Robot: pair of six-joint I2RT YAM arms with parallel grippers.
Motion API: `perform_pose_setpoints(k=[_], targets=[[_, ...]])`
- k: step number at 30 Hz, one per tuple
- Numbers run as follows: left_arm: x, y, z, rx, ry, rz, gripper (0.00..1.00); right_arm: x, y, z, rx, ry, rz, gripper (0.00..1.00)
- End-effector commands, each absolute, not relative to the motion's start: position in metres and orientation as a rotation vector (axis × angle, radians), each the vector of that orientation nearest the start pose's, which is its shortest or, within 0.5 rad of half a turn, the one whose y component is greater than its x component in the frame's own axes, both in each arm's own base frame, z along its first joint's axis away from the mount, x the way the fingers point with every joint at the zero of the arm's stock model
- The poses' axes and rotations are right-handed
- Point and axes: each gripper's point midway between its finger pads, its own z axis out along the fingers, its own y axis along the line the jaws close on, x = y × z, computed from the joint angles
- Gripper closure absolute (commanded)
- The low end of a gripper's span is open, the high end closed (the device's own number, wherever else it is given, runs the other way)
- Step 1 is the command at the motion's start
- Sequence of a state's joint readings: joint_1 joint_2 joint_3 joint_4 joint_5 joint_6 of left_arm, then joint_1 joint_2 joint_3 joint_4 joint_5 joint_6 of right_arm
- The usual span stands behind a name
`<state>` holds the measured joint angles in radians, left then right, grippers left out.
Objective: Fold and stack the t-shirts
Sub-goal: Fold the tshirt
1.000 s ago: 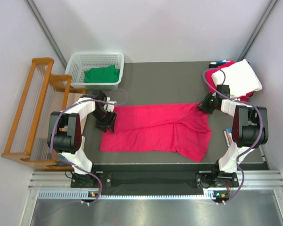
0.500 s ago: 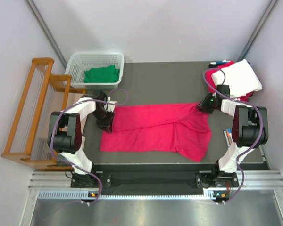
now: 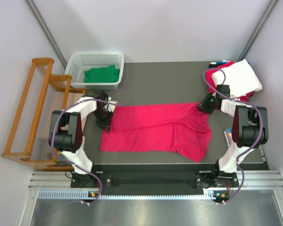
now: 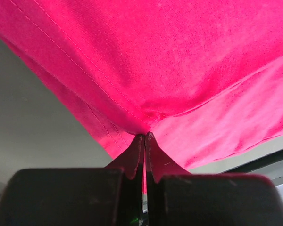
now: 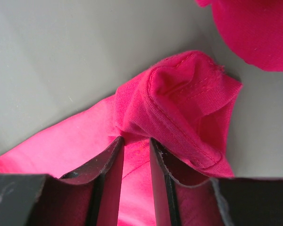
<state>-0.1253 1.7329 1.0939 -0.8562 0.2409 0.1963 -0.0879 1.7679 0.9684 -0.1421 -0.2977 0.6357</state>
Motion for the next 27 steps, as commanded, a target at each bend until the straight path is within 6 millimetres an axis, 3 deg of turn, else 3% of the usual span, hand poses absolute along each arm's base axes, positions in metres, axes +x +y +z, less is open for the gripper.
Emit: perform_pose_setpoints(k=[1,14,27], targets=[[0.276,-0.066,0.029,0.523,2.967,-0.339,1.0,0.39,0.04,0.022,0.785,2.474,0.571,0.71],[0.271,-0.054,0.024,0.521,2.975,-0.277,1.0,0.389,0.04,0.016,0.787,2.485,0.566,0.72],[0.279,-0.042,0.032,0.495,2.945,-0.216,1.0,0.388,0.039,0.015,0.787,2.489,0.56,0.72]])
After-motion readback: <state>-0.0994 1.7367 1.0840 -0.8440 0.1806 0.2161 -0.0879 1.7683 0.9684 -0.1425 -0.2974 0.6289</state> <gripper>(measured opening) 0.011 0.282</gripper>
